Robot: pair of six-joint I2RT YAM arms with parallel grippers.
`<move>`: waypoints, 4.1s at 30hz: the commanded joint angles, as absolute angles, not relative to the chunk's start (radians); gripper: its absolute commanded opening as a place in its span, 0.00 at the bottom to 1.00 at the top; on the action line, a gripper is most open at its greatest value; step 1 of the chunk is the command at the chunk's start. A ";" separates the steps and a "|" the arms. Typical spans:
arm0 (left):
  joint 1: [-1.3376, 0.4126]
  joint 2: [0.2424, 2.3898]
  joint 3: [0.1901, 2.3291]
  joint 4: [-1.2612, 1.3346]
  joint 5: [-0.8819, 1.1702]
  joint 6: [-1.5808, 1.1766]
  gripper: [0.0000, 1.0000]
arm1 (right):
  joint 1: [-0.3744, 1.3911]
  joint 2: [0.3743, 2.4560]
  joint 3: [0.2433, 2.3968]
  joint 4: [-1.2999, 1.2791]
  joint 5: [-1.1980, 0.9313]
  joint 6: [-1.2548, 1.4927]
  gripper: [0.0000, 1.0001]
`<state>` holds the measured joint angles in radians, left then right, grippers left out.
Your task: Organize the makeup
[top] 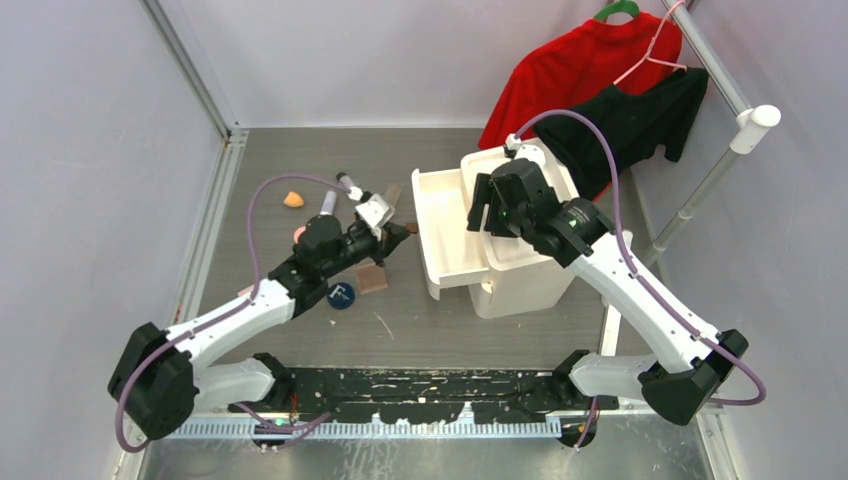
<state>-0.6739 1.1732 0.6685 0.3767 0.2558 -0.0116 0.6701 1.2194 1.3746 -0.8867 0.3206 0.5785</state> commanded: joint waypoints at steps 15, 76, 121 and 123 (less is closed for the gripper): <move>-0.641 1.017 0.981 -0.593 -0.221 -0.331 1.00 | 0.662 1.177 1.332 -0.830 0.327 0.587 0.82; -0.563 1.411 0.718 -0.622 -0.412 -1.186 0.80 | 0.664 1.153 1.273 -0.831 0.189 0.556 1.00; -1.010 1.626 1.731 -0.773 -0.308 -0.514 0.36 | 0.654 1.036 1.523 -0.935 0.462 0.528 1.00; -1.010 1.640 1.743 -0.784 -0.317 -0.520 0.58 | 0.652 1.037 1.519 -0.940 0.460 0.531 1.00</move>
